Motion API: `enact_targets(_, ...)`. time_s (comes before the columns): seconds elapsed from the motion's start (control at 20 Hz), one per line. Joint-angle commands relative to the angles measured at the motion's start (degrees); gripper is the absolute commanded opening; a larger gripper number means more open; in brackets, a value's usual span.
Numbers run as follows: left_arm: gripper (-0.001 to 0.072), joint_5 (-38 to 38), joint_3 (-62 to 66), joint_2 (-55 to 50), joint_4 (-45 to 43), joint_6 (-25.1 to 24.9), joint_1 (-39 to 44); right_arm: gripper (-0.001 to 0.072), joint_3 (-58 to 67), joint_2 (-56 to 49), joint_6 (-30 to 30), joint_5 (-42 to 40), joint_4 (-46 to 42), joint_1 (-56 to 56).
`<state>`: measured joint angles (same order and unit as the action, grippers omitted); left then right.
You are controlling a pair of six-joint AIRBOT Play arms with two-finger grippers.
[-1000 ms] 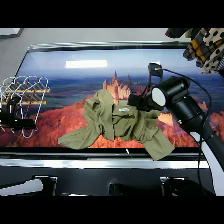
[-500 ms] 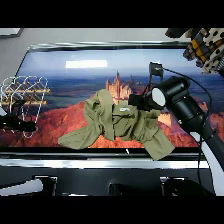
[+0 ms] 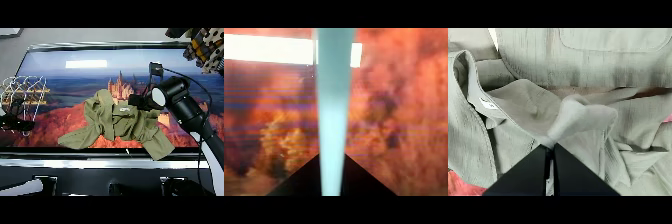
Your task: Fold the clothes and pants, and hang the long-sleeved shirts on hangers.
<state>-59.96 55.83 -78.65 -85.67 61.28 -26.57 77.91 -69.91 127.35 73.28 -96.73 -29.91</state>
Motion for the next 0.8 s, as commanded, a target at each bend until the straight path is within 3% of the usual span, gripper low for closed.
enact_targets(0.0, 0.0032, 0.87, 1.29, 3.76, 0.2, 2.6, 0.02, 0.0037, -0.02, -0.04, -0.07, 0.02, 0.02, -0.04)
enact_targets(0.55, 0.003, 3.67, 13.75, 14.93, 0.83, 9.77, 8.15, 0.0037, -0.02, -0.04, -0.09, -0.39, 0.04, -0.04)
enact_targets(0.75, 0.0027, 1.11, 15.02, 19.02, 3.52, 8.98, 15.23, 0.0037, -0.02, -0.04, -0.61, -0.46, 0.0, -0.04)
